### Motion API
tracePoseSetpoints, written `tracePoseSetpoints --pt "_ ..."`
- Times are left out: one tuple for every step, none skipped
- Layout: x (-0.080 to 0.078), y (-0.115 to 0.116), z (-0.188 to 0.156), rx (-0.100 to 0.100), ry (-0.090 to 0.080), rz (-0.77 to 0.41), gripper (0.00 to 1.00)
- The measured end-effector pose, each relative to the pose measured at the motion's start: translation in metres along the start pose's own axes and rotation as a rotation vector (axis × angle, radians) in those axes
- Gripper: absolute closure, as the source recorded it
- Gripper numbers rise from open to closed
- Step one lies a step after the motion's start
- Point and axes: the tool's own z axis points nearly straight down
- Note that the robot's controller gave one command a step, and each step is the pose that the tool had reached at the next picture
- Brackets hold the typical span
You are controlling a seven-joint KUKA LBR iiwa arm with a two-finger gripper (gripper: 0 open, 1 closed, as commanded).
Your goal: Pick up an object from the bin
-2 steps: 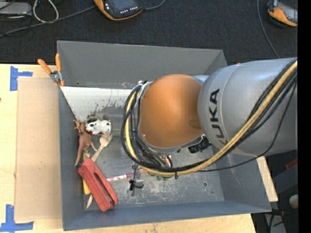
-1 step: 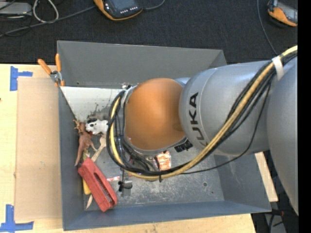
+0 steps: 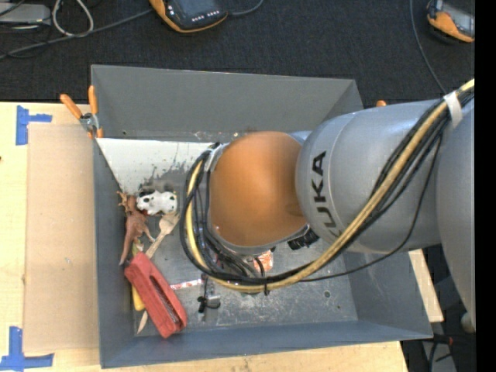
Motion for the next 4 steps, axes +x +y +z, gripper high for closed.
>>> tracePoseSetpoints --pt "-0.006 -0.052 0.035 -0.001 0.002 -0.1 0.0" --pt "0.0 -0.101 0.043 -0.006 -0.008 0.127 0.0" --pt "-0.049 -0.081 0.043 -0.005 -0.005 -0.113 0.0" --pt "-0.062 -0.14 0.087 -0.003 -0.004 -0.009 0.0"
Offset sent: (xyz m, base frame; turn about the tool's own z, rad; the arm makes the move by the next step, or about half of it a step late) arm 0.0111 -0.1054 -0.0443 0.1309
